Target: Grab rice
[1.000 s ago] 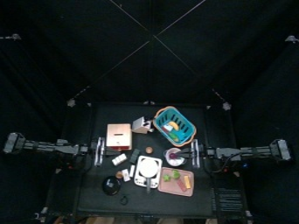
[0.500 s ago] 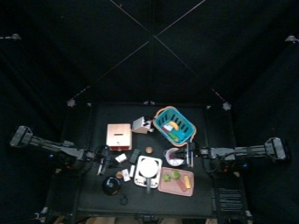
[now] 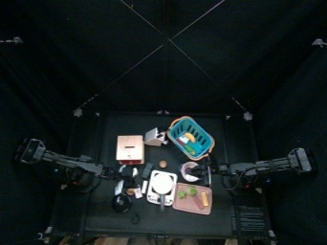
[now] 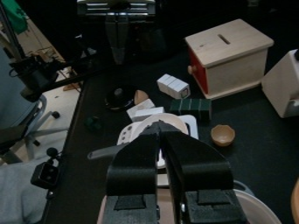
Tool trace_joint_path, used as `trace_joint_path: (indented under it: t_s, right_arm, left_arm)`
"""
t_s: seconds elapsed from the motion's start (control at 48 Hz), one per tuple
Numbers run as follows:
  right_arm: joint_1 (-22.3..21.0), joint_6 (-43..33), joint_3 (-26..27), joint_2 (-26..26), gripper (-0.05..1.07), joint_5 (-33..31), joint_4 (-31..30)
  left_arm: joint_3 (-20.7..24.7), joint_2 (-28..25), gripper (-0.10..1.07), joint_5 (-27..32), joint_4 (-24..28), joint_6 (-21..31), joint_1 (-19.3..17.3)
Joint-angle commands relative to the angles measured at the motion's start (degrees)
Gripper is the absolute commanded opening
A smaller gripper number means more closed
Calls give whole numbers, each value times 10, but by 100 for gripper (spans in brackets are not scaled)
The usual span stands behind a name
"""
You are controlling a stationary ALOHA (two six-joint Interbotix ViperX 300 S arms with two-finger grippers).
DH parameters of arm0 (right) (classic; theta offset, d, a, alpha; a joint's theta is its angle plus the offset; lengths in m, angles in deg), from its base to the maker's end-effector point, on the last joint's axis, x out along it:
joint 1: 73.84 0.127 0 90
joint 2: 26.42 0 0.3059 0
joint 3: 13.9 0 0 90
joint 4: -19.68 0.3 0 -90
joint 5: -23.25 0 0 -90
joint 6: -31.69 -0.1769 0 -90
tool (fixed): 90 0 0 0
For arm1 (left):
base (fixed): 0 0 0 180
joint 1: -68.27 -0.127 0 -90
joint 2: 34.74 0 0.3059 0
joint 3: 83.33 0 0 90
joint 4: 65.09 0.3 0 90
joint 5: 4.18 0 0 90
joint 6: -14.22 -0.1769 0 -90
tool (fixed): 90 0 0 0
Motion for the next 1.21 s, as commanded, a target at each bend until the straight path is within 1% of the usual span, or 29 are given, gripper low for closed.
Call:
trace_joint_path:
  t_s: [0.0,0.146,0.271,0.396,0.438,0.562,0.604,0.625,0.708,0.771,0.792,0.833,0.854,0.875,0.979,1.0,1.062,1.125,1.188]
  right_arm:
    - [7,0,11,-2,1,2,4]
    - [8,0,10,-5,1,0,4]
    - [7,1,10,-6,1,-1,4]
    - [5,0,8,-6,1,-1,4]
    - [4,0,8,-6,1,-1,5]
    - [4,0,8,-6,1,-1,10]
    - [4,0,8,-6,1,-1,11]
    - [4,0,7,-6,1,-1,13]
    - [4,0,6,-6,1,-2,18]
    - [4,0,4,-6,1,-2,20]
    - [4,0,4,-6,1,-2,22]
    - [4,0,2,-7,1,-2,23]
    - [4,0,2,-7,1,-2,24]
    - [4,0,1,-7,1,-2,24]
    - [4,0,2,-8,1,-2,24]
    - [4,0,4,-9,1,-2,25]
    - [4,0,4,-11,1,-2,24]
    - [4,0,5,-13,1,-2,25]
    - [4,0,5,-16,1,-2,25]
  left_arm:
    - [29,-20,8,17,-6,1,-4]
    - [49,-25,8,54,9,2,-14]
    - [65,-25,8,99,34,4,-33]
    - [90,-25,8,146,67,31,-55]
    - [99,-25,8,160,86,45,-60]
    - [131,-25,8,210,185,113,-62]
    - [138,-25,8,229,221,144,-61]
    - [142,-25,8,242,247,172,-59]
    - [143,-27,8,264,299,258,-51]
    - [136,-32,8,275,331,336,-38]
    - [132,-34,8,279,348,373,-26]
    - [125,-40,8,281,373,427,-12]
    - [123,-41,8,282,380,441,-9]
    - [118,-47,8,283,399,481,3]
    - [108,-62,10,287,461,612,39]
    - [106,-67,11,290,477,648,49]
    - [104,-73,13,298,507,715,69]
    - [103,-79,17,303,533,771,83]
    - [101,-89,24,305,555,825,98]
